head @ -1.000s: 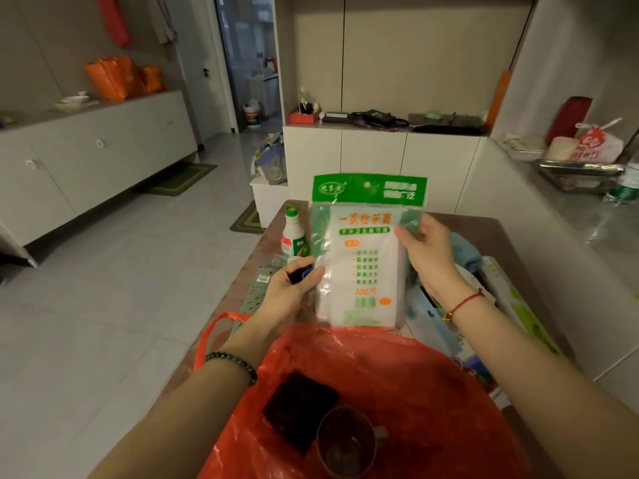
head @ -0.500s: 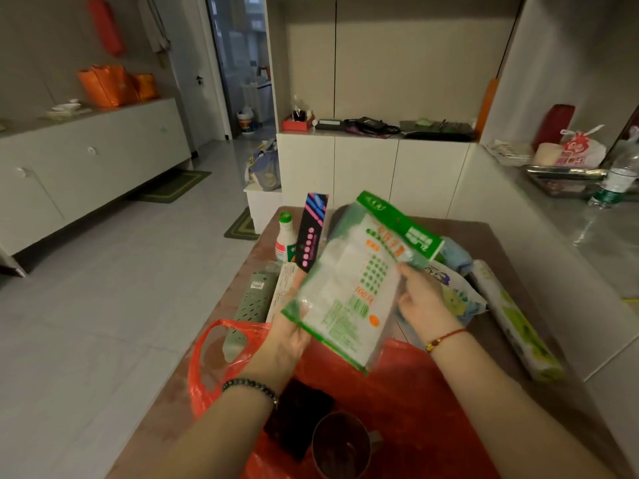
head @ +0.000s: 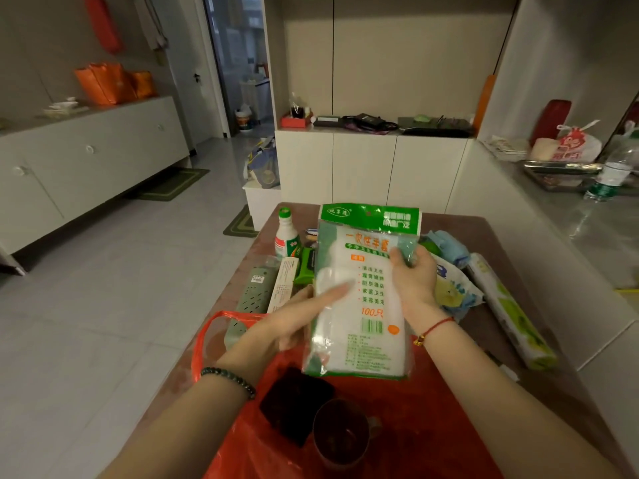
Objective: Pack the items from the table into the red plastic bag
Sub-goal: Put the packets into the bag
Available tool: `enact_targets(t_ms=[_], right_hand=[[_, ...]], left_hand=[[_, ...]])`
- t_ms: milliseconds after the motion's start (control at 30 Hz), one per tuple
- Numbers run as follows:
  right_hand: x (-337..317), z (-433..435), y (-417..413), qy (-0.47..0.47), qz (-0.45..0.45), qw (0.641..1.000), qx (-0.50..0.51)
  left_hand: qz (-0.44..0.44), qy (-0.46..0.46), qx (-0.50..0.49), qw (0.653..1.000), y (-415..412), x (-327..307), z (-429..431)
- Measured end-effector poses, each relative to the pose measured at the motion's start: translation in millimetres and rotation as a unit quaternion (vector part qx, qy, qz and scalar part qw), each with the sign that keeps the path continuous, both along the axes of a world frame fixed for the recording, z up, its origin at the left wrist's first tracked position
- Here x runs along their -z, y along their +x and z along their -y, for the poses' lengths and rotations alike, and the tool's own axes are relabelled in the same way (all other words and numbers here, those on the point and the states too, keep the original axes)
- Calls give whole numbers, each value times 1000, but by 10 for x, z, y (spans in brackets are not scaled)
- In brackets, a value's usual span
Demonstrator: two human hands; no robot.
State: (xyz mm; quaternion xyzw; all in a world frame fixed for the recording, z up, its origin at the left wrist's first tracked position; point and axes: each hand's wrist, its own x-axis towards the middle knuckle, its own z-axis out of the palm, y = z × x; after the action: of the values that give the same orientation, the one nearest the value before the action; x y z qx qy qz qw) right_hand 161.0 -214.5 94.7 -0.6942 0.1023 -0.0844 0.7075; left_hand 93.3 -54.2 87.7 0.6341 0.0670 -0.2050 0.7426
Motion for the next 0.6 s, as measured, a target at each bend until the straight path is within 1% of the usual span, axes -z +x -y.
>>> enact_targets(t_ms=[33, 67, 100, 133, 167, 200, 233, 267, 300, 333, 367, 400, 433, 467, 500, 533, 567, 600], right_hand=[[-65, 16, -39, 10, 13, 999, -27], [-138, 49, -92, 45, 7, 995, -88], [-185, 105, -133, 87, -14, 981, -173], [-209, 176, -178, 108, -40, 960, -256], [-207, 239, -238, 99, -59, 940, -321], [-188, 280, -307, 67, -64, 931, -354], [-146, 304, -362, 35, -53, 934, -352], [-124, 314, -423, 14, -31, 946, -321], [-101, 323, -475, 6, -1, 961, -276], [-106, 343, -547, 3, 36, 971, -236], [-103, 374, -625, -13, 78, 976, -205], [-116, 398, -725, -45, 122, 972, -196], [-84, 416, -828, -85, 156, 964, -200], [-54, 411, -965, -117, 175, 953, -219], [-20, 358, -1138, -135, 177, 941, -254], [36, 297, -1307, -169, 171, 927, -287], [120, 230, -1443, -230, 185, 902, -314], [217, 167, -1539, -308, 218, 865, -329]], left_hand=[[10, 20, -4, 1000, 5, 6, -4], [21, 23, -25, 999, 11, 20, -14], [39, 10, -49, 998, -3, 11, -23], [60, 1, -72, 996, -35, -10, -22], [77, -1, -88, 993, -61, -12, -32], [93, 9, -95, 991, -81, -5, -40], [115, 25, -86, 989, -123, -33, -44], [146, 50, -71, 985, -157, -23, -71], [188, 100, -46, 976, -232, -56, -104], [222, 170, -22, 960, -268, -42, -183], [233, 278, 1, 932, -276, -22, -281], [238, 402, 37, 884, -312, -9, -377], [221, 530, 84, 814, -319, 100, -581], [212, 604, 107, 760, -323, 207, -752], [176, 653, 119, 726, -338, 302, -922], [158, 663, 94, 726, -386, 372, -1012], [139, 693, 74, 704, -419, 409, -1046], [126, 685, 64, 714, -423, 456, -1042]])
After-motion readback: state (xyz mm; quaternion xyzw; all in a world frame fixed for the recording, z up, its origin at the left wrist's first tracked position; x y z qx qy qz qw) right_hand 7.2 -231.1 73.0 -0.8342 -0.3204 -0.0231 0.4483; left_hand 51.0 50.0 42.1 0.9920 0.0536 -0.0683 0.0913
